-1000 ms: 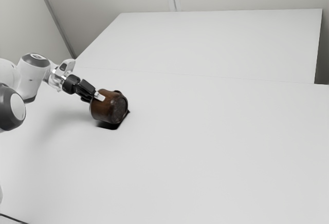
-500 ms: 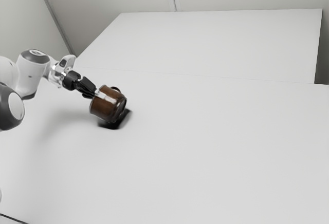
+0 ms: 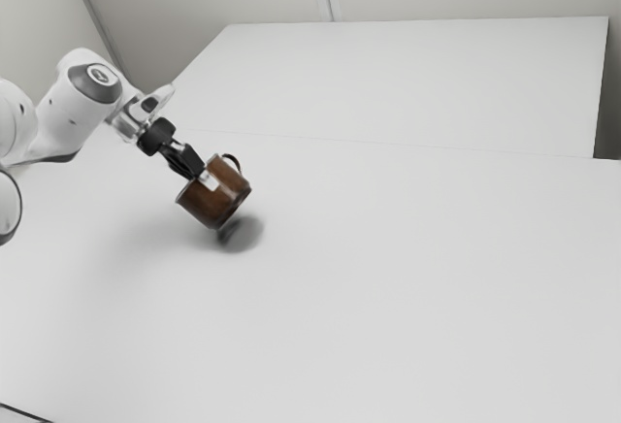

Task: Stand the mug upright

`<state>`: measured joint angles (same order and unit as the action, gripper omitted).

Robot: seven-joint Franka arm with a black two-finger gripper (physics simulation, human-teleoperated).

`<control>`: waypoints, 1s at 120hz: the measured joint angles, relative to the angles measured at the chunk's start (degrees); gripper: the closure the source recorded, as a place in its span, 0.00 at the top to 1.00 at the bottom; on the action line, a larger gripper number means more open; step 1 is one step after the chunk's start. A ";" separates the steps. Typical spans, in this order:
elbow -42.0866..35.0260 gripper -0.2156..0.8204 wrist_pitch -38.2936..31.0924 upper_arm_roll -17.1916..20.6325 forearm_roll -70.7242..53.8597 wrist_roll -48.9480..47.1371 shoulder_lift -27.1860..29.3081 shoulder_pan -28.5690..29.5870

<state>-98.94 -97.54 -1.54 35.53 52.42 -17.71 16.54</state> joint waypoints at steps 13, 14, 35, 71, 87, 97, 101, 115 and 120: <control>-4.88 0.05 -6.38 0.05 -5.67 -0.23 3.98 -3.86; -5.25 0.05 -6.85 0.05 -6.17 -0.29 4.29 -4.15; -12.29 0.05 -15.52 0.65 -15.41 -3.02 9.86 -9.32; -20.15 0.05 -23.59 6.22 -25.84 -10.78 15.59 -10.04; -22.96 0.05 -24.97 7.60 -28.10 -14.54 16.95 -10.94; -24.22 0.05 -25.51 8.22 -28.88 -16.62 17.61 -11.57; -24.74 0.05 -25.73 7.98 -29.10 -17.38 17.97 -12.29; -27.10 0.05 -26.35 8.26 -29.52 -19.74 19.71 -13.46; -27.81 0.05 -26.52 8.75 -29.61 -20.52 20.17 -13.03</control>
<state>-126.75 -124.06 7.21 5.92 31.89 2.46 3.52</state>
